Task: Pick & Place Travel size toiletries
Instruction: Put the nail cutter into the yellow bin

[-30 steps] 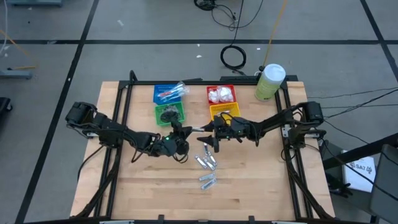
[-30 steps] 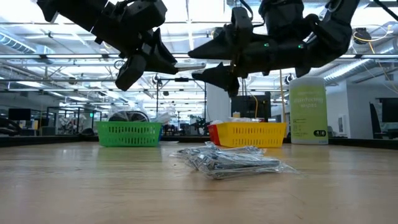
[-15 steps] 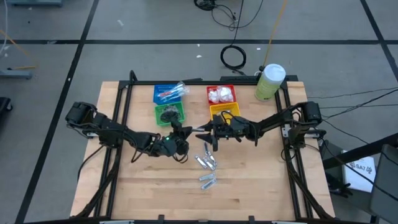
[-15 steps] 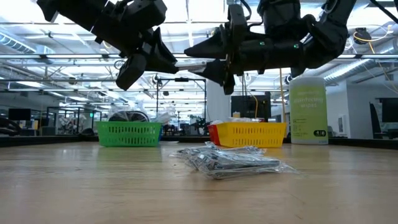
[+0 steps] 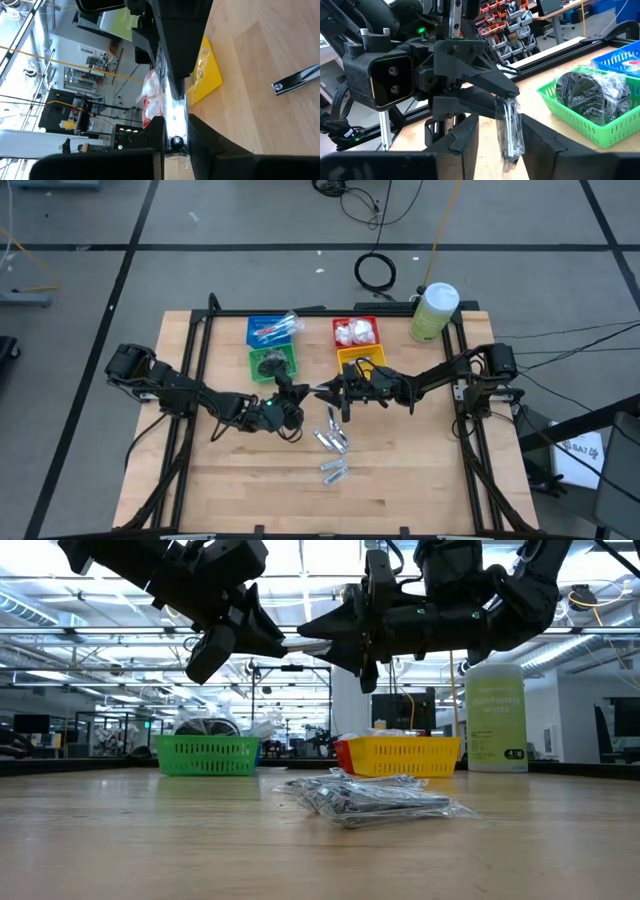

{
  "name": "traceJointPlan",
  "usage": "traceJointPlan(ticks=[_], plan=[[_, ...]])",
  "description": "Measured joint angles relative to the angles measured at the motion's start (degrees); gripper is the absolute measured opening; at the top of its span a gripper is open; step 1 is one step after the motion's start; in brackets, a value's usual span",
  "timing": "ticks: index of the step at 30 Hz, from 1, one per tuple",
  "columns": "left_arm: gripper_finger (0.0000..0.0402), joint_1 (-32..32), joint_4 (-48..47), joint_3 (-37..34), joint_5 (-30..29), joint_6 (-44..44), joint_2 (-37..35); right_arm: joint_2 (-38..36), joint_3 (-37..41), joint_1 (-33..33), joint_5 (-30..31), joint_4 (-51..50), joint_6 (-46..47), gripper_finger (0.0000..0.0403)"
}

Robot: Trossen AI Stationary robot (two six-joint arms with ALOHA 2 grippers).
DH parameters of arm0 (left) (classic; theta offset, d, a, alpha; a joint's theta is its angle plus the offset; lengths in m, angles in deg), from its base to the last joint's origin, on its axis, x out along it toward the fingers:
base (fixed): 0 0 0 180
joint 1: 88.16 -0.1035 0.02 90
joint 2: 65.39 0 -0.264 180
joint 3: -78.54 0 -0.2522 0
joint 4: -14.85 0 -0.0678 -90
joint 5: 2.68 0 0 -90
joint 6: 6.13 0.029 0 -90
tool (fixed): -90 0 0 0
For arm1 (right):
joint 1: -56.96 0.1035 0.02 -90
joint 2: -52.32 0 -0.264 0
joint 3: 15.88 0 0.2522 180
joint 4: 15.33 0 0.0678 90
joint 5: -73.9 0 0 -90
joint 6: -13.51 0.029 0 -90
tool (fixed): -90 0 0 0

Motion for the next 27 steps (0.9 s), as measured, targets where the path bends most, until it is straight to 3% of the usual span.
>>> traceJointPlan(ticks=[9,17,22,27], plan=[[0.0055,0.02,0.07,0.0,0.26,-0.32,0.0,0.0,0.02,-0.04,0.02,0.04,-0.5,0.006],[0.0041,0.0,-0.07,0.0,0.04,-1.31,0.0,0.02,0.04,-0.04,0.54,0.0,-1.36,0.0021],[0.0094,0.0,1.62,0.0,-0.23,-6.26,0.03,0.02,0.05,-0.04,-0.5,0.44,-2.44,0.0023],[0.0169,0.16,3.78,-0.02,-5.24,-18.74,-0.44,-0.11,-0.07,0.02,-0.66,1.2,-3.87,0.0019]])
